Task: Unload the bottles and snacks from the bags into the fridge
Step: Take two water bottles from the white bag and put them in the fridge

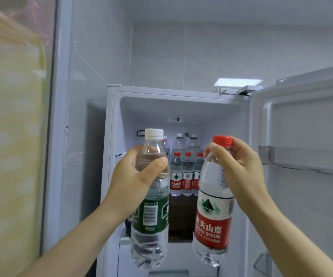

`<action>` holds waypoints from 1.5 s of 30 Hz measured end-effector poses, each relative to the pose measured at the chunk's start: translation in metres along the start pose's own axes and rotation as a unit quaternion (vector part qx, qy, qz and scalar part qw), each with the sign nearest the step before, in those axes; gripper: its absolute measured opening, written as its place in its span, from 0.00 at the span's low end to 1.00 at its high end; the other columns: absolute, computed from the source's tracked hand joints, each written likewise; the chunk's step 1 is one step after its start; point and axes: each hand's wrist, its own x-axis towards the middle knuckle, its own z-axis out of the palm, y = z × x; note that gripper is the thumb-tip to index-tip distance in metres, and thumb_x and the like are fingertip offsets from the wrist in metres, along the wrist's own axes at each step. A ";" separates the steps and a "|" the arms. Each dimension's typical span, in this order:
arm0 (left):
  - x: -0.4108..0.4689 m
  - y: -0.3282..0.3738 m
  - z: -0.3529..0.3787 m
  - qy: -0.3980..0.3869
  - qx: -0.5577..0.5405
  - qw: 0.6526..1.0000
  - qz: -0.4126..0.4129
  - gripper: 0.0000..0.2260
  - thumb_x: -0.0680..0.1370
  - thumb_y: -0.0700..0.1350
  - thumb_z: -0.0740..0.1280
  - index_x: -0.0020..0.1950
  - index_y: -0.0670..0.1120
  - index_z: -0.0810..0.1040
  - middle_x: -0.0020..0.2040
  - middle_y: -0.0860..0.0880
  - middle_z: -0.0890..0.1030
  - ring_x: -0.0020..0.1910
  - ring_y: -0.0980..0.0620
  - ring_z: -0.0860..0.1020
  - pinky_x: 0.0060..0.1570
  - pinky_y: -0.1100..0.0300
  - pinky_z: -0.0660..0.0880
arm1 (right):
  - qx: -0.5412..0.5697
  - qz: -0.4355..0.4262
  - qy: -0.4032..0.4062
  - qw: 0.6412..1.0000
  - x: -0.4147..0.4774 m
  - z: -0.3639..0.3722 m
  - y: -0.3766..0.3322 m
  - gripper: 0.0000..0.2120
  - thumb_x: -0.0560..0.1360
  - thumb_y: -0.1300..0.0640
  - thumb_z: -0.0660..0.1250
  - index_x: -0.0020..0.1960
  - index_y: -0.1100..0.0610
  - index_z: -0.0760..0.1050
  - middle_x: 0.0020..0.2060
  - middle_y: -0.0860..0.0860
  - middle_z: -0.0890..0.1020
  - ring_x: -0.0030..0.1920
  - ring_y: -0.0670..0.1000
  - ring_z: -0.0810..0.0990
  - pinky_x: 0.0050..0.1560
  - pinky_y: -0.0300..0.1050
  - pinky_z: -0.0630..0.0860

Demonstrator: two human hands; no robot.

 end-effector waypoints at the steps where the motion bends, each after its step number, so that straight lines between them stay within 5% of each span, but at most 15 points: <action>1: 0.009 -0.008 -0.001 -0.004 0.000 1.000 0.000 0.05 0.74 0.46 0.69 0.49 0.50 0.77 0.41 0.54 0.84 0.39 0.58 0.82 0.34 0.70 0.74 | -0.001 0.000 0.006 1.000 0.006 0.005 0.008 0.06 0.75 0.54 0.68 0.48 0.55 0.79 0.40 0.51 0.84 0.43 0.47 0.84 0.40 0.37 0.79; 5: 0.041 -0.043 -0.005 -0.013 0.002 1.000 -0.006 0.07 0.73 0.47 0.69 0.50 0.51 0.77 0.42 0.54 0.84 0.40 0.58 0.82 0.40 0.63 0.73 | -0.005 0.006 0.034 0.999 0.028 0.027 0.042 0.06 0.74 0.53 0.69 0.49 0.54 0.80 0.40 0.51 0.85 0.43 0.49 0.84 0.44 0.39 0.80; 14: 0.101 -0.120 0.005 0.004 0.012 1.000 -0.021 0.04 0.73 0.48 0.69 0.47 0.52 0.77 0.42 0.52 0.84 0.38 0.58 0.82 0.38 0.64 0.74 | -0.007 -0.003 0.041 0.999 0.076 0.079 0.124 0.01 0.74 0.58 0.69 0.45 0.54 0.79 0.35 0.48 0.83 0.35 0.39 0.81 0.35 0.29 0.74; 24: 0.169 -0.202 0.035 0.066 0.070 0.995 -0.027 0.05 0.74 0.48 0.69 0.48 0.51 0.76 0.42 0.54 0.82 0.37 0.64 0.80 0.33 0.72 0.72 | 0.020 0.014 0.026 0.999 0.128 0.113 0.222 0.03 0.74 0.56 0.69 0.42 0.51 0.77 0.39 0.52 0.82 0.43 0.55 0.82 0.48 0.54 0.81; 32: 0.210 -0.268 0.059 0.103 0.107 0.989 -0.025 0.08 0.74 0.48 0.69 0.52 0.51 0.75 0.46 0.56 0.81 0.41 0.65 0.78 0.34 0.75 0.71 | 0.006 0.023 0.015 1.000 0.152 0.116 0.284 0.03 0.74 0.53 0.69 0.43 0.51 0.77 0.39 0.49 0.82 0.42 0.49 0.81 0.47 0.46 0.79; 40: 0.238 -0.324 0.068 0.125 0.149 0.980 -0.035 0.13 0.72 0.55 0.68 0.53 0.53 0.73 0.49 0.54 0.79 0.48 0.55 0.78 0.44 0.60 0.74 | -0.032 0.037 0.001 0.999 0.163 0.121 0.320 0.02 0.75 0.53 0.68 0.44 0.51 0.77 0.39 0.49 0.82 0.39 0.42 0.79 0.43 0.36 0.76; 45: 0.239 -0.346 0.074 0.122 0.165 0.978 -0.032 0.14 0.73 0.54 0.69 0.57 0.55 0.71 0.53 0.57 0.76 0.49 0.61 0.75 0.43 0.69 0.68 | -0.052 0.045 0.009 0.998 0.161 0.122 0.339 0.06 0.75 0.54 0.68 0.43 0.56 0.76 0.36 0.49 0.80 0.36 0.39 0.77 0.39 0.25 0.71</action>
